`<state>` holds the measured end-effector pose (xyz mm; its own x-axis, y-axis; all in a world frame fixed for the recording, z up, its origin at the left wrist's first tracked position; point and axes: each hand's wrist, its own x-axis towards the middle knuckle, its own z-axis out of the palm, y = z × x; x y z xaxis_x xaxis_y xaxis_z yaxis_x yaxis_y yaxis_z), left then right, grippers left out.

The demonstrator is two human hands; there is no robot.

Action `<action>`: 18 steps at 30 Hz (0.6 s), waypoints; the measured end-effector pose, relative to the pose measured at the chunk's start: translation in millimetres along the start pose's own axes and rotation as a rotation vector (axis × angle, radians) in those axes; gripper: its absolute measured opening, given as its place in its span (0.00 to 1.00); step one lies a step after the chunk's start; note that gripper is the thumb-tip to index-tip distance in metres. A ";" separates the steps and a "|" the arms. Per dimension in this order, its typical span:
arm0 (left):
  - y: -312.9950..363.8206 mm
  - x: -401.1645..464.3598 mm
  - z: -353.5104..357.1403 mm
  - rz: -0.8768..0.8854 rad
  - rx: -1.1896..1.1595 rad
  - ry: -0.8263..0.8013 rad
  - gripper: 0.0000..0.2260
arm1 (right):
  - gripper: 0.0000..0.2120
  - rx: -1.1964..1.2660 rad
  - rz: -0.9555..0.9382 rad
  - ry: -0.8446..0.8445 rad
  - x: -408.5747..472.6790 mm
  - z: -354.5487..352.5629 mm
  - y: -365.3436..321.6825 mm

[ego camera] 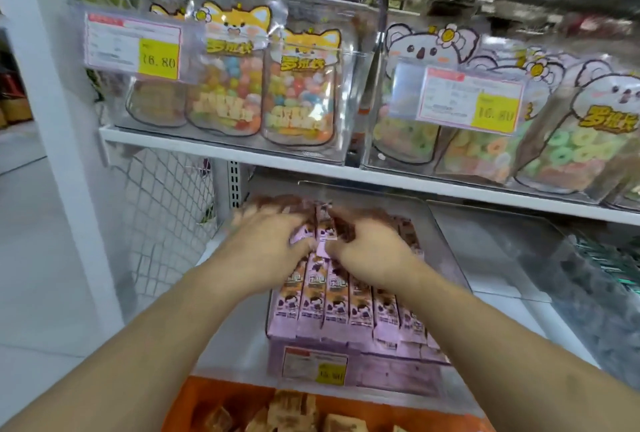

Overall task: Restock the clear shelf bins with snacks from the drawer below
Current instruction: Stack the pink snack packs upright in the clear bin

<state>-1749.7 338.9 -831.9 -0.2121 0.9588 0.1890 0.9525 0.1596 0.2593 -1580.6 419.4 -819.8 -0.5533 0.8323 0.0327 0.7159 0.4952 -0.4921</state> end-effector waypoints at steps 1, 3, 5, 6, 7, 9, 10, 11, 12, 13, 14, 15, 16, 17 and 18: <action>-3.8 2.4 1.8 0.004 -0.026 0.005 0.23 | 0.26 -0.014 -0.001 -0.003 2.8 2.3 1.5; -9.3 5.2 3.3 0.005 -0.087 0.012 0.22 | 0.29 -0.048 -0.024 0.033 7.8 7.5 5.6; -10.1 8.1 4.9 -0.016 -0.123 0.038 0.22 | 0.30 -0.094 -0.041 0.061 12.0 12.0 8.6; -9.9 9.7 6.1 -0.033 -0.131 0.049 0.22 | 0.30 -0.111 -0.043 0.071 13.6 13.7 9.2; -9.9 11.3 7.2 -0.048 -0.135 0.056 0.21 | 0.30 -0.117 -0.044 0.077 14.2 14.5 8.9; -10.1 13.3 8.8 -0.062 -0.146 0.058 0.21 | 0.30 -0.121 -0.049 0.074 14.9 14.7 7.8; -9.6 13.5 8.8 -0.072 -0.146 0.052 0.21 | 0.29 -0.126 -0.050 0.069 15.2 14.4 7.2; -9.6 13.7 8.8 -0.086 -0.143 0.040 0.21 | 0.29 -0.130 -0.050 0.064 15.9 14.4 6.4; -9.4 14.1 8.1 -0.105 -0.145 0.029 0.21 | 0.29 -0.133 -0.050 0.062 16.5 14.7 5.3; -9.8 15.6 8.7 -0.126 -0.163 0.014 0.22 | 0.29 -0.138 -0.049 0.063 17.5 14.9 4.2; -10.4 17.1 9.6 -0.144 -0.188 -0.005 0.22 | 0.29 -0.149 -0.048 0.065 18.9 15.6 3.1; -12.2 19.3 11.5 -0.157 -0.208 -0.024 0.22 | 0.29 -0.164 -0.046 0.069 20.2 16.1 2.1; -14.3 21.8 12.8 -0.154 -0.214 -0.036 0.23 | 0.29 -0.176 -0.041 0.072 21.5 17.0 1.7; -15.9 23.8 13.8 -0.155 -0.212 -0.050 0.23 | 0.29 -0.184 -0.033 0.071 22.9 18.0 1.9; -15.8 24.5 14.3 -0.163 -0.220 -0.065 0.23 | 0.30 -0.190 -0.022 0.068 23.5 18.1 2.4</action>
<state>-1766.8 363.3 -844.9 -0.3373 0.9389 0.0684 0.8350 0.2648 0.4823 -1599.6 435.7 -836.0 -0.5445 0.8323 0.1039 0.7747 0.5465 -0.3181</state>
